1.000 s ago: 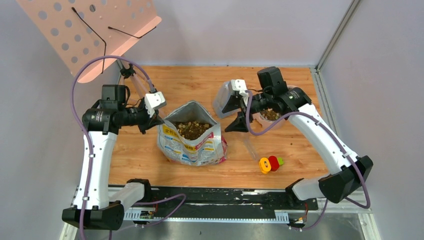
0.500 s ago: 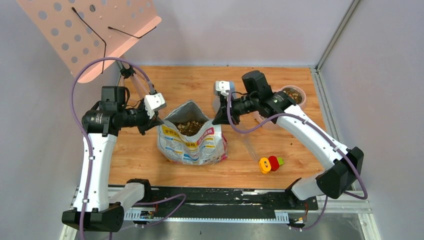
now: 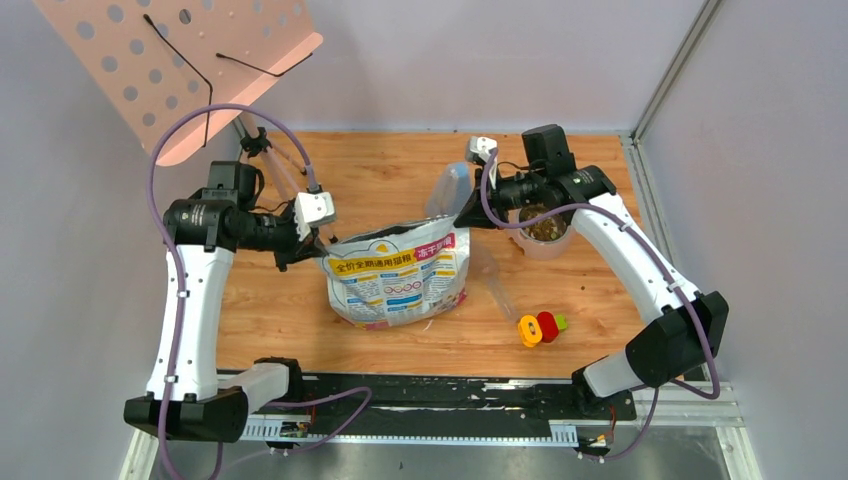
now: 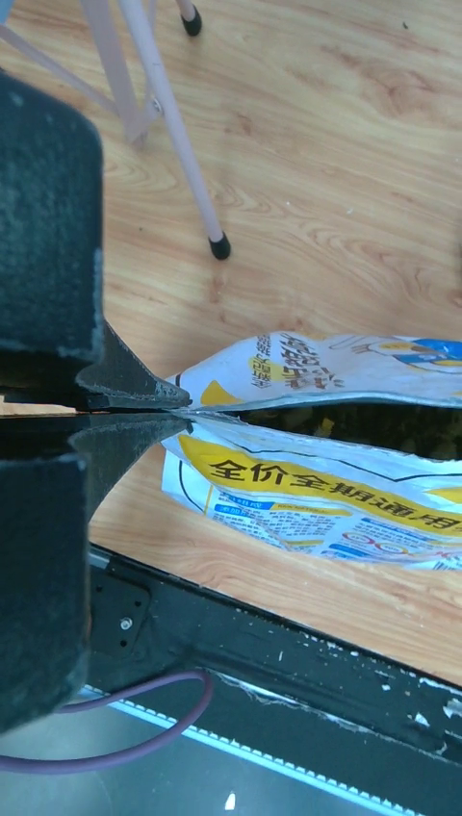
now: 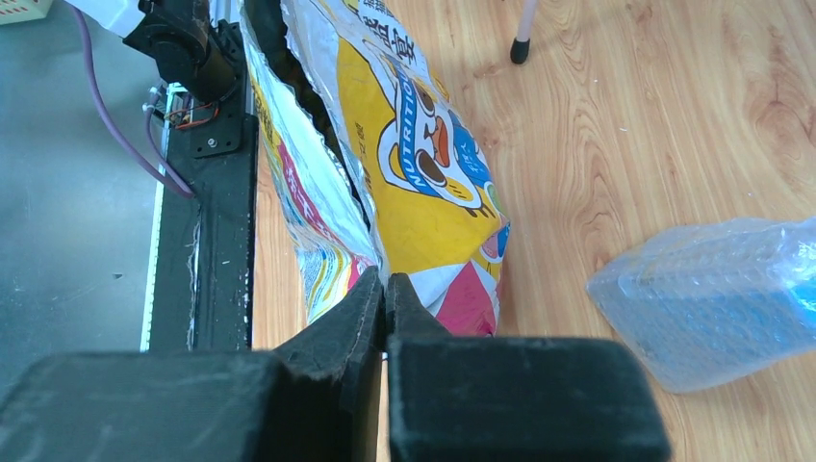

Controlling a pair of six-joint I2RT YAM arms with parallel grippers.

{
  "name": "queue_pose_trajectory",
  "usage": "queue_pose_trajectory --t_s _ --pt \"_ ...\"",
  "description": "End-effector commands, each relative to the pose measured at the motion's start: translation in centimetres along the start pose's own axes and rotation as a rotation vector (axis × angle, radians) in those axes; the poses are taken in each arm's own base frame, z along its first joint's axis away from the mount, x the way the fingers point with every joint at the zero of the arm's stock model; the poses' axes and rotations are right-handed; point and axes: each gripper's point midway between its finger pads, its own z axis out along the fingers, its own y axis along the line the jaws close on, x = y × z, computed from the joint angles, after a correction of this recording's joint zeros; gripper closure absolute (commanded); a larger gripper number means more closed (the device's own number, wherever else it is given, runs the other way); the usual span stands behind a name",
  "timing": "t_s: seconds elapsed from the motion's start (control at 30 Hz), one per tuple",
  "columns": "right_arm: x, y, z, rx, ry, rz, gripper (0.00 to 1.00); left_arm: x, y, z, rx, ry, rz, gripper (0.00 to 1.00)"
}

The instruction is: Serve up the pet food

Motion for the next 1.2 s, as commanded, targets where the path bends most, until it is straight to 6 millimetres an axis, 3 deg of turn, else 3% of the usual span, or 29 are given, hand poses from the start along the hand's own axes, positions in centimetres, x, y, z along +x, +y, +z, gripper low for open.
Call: queue_pose_trajectory --t_s 0.0,0.03,0.1,0.17,0.3,0.53,0.73,0.8,0.9,0.93,1.07,1.17 --pt "-4.7 -1.3 -2.3 0.077 -0.101 -0.159 1.0 -3.3 0.1 -1.6 -0.043 -0.118 0.095 1.0" --pt "-4.7 -1.3 -2.2 0.075 -0.102 -0.16 1.0 -3.6 0.1 -1.5 -0.046 -0.138 0.074 0.97" --pt "-4.7 -1.3 -2.2 0.073 -0.102 -0.159 1.0 -4.2 0.7 -1.2 -0.08 -0.163 0.083 0.63" --pt "-4.7 -1.2 -2.2 0.07 -0.104 -0.16 1.0 -4.7 0.4 -0.6 -0.091 -0.178 0.13 0.48" --pt "-4.8 -1.1 -2.2 0.072 -0.105 -0.16 1.0 -5.4 -1.0 0.8 -0.07 -0.182 0.158 0.35" --pt "-4.9 -1.1 -2.4 0.079 -0.106 -0.165 1.0 -5.3 -0.7 3.2 -0.083 -0.137 0.147 0.3" --pt "-5.0 -0.9 -2.5 0.086 -0.106 -0.188 1.0 -4.3 0.5 4.4 -0.108 -0.078 0.089 0.34" --pt "-4.9 -0.8 -2.6 0.087 -0.106 -0.189 1.0 -4.2 -0.2 4.5 -0.061 -0.073 0.095 0.41" --pt "-5.0 0.1 -2.5 0.038 -0.11 -0.192 1.0 -4.0 -1.6 4.7 0.02 -0.067 0.086 0.62" --pt "-4.9 0.4 -2.4 0.016 -0.11 -0.189 0.95 -4.1 -1.9 4.7 0.037 -0.076 0.098 0.71" --pt "-5.0 2.0 -0.9 -0.065 -0.099 -0.211 0.53 -3.9 -2.8 4.7 0.082 -0.074 0.098 0.86" --pt "-5.1 2.9 0.9 -0.117 -0.083 -0.244 0.4 -4.3 -2.9 4.5 0.087 -0.091 0.103 0.93"
